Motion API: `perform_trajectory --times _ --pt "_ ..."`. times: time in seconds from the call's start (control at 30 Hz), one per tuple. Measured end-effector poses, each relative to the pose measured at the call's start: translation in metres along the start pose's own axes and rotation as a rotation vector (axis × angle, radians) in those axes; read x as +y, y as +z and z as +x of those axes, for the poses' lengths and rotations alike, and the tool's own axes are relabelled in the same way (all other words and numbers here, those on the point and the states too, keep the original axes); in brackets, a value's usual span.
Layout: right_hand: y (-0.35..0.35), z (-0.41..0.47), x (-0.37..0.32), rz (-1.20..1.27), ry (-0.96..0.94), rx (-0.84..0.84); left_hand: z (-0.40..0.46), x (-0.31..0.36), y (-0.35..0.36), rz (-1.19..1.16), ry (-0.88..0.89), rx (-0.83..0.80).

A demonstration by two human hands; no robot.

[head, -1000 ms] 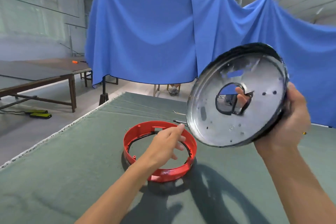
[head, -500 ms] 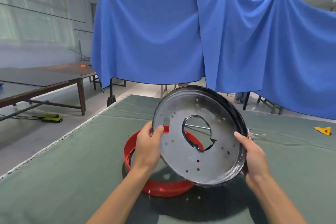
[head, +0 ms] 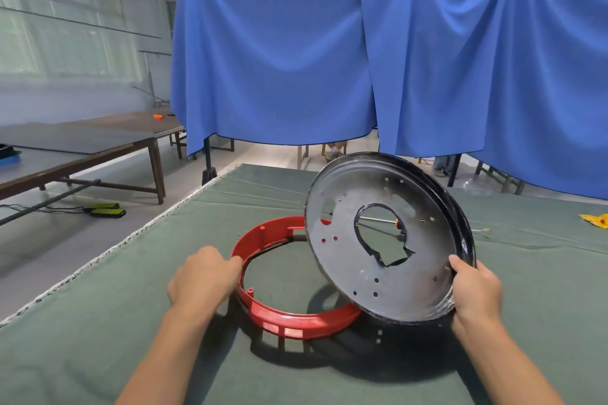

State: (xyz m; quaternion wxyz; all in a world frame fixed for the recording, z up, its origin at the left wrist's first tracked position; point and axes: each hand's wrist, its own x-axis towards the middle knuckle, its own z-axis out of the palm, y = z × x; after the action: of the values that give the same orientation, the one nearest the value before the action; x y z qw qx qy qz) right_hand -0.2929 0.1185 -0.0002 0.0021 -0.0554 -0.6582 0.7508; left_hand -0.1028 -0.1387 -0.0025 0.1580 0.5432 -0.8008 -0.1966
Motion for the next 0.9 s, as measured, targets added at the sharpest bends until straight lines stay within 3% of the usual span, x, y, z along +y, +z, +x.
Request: perform_trajectory --times 0.07,0.2,0.3,0.4,0.6,0.9 --pt "0.001 -0.002 -0.001 0.061 0.034 0.019 -0.002 -0.001 0.005 -0.092 0.016 -0.063" --pt "0.001 -0.002 -0.005 0.164 0.087 0.072 -0.007 0.008 0.010 -0.433 0.063 0.054" --pt "0.000 0.000 -0.007 0.241 0.134 0.105 -0.012 0.015 0.013 -0.784 0.075 0.066" --pt "-0.001 0.002 -0.007 0.267 0.147 0.123 -0.017 0.021 0.020 -0.988 0.100 0.086" --pt "0.004 -0.005 -0.004 0.179 0.021 0.151 -0.020 0.041 0.033 -1.171 0.058 0.102" --pt "0.005 -0.005 -0.002 0.105 -0.033 0.218 -0.031 0.077 0.059 -1.306 0.180 0.124"
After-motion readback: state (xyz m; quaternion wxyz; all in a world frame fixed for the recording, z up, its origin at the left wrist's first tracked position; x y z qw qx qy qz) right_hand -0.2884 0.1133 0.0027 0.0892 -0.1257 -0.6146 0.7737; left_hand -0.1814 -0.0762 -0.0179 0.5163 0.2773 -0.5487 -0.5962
